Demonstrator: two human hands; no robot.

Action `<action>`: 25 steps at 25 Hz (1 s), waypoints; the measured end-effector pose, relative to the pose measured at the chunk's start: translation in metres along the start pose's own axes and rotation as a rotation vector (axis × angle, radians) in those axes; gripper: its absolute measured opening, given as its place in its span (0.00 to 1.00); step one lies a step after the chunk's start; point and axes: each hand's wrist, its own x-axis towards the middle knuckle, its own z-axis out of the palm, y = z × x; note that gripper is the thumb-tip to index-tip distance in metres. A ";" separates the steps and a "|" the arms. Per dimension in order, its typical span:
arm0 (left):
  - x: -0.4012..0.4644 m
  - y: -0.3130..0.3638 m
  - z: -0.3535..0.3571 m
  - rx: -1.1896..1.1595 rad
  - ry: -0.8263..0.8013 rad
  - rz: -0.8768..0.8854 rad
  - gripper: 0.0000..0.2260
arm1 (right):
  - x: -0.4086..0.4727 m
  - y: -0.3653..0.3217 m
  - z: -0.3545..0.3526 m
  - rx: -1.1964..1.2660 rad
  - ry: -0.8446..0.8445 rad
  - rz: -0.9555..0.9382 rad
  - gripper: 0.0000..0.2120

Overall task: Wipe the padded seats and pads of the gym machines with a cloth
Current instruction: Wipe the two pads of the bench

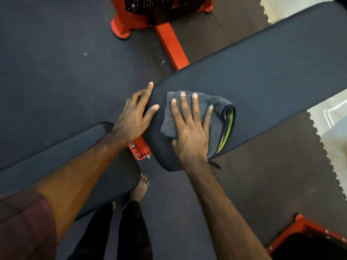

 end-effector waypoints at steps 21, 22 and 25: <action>-0.072 -0.053 -0.004 0.615 0.062 0.081 0.32 | -0.008 0.013 -0.002 -0.099 -0.075 -0.380 0.49; -0.079 -0.060 -0.007 0.660 0.060 0.102 0.32 | 0.011 0.008 0.000 -0.109 -0.081 -0.499 0.48; -0.101 -0.079 -0.015 0.754 0.073 0.115 0.33 | 0.072 0.004 -0.005 -0.159 -0.039 -0.563 0.46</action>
